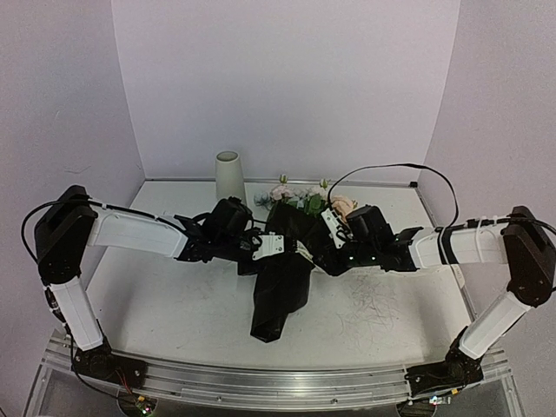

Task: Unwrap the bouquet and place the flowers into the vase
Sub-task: Untie the ribbon from the wrapping paper.

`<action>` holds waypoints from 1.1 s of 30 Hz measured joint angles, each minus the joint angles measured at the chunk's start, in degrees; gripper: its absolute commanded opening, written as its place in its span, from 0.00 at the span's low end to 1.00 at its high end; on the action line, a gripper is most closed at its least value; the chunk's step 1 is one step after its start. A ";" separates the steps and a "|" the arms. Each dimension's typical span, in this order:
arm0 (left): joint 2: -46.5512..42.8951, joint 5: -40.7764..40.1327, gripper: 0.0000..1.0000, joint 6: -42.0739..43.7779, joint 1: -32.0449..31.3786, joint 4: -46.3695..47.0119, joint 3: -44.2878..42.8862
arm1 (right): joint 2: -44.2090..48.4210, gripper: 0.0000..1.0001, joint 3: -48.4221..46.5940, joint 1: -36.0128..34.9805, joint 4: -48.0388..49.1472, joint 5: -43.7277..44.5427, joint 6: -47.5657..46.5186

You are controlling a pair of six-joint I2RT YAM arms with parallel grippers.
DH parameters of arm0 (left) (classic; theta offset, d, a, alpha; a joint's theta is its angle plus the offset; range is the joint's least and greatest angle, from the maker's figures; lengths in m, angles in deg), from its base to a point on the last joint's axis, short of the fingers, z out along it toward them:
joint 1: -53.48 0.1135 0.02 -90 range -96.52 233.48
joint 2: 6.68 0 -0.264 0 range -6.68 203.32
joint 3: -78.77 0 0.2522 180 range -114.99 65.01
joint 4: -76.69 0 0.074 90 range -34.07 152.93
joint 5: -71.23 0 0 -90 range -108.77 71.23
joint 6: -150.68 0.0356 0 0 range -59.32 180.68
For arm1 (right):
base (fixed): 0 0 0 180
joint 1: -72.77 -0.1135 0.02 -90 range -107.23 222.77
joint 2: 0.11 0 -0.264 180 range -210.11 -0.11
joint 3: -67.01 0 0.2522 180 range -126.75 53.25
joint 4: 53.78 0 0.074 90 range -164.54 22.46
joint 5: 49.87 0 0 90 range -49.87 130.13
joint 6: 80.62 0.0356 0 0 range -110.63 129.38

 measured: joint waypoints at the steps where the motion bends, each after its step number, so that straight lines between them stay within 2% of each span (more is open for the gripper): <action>1: 0.57 -0.55 0.37 0.51 0.00 0.00 -0.26 | 0.00 0.34 0.22 0.00 0.20 0.06 -0.06; 14: 6.41 -6.33 0.37 3.02 0.00 0.15 -6.81 | 0.02 0.34 1.86 0.00 0.88 0.62 -0.31; 21: 6.65 -7.70 0.35 3.97 0.00 0.62 -7.63 | 0.02 0.35 1.86 0.00 0.99 0.70 -0.31; 25: 6.65 -8.42 0.38 4.02 0.00 1.30 -7.64 | 0.02 0.35 1.86 0.00 0.99 0.71 -0.31; 28: 6.65 -9.15 0.39 3.95 -0.02 1.86 -7.64 | 0.02 0.39 1.86 0.00 0.99 0.71 -0.32; 33: 6.65 -10.41 0.40 3.83 -0.02 2.48 -7.64 | 0.02 0.50 1.86 0.00 1.01 0.69 -0.58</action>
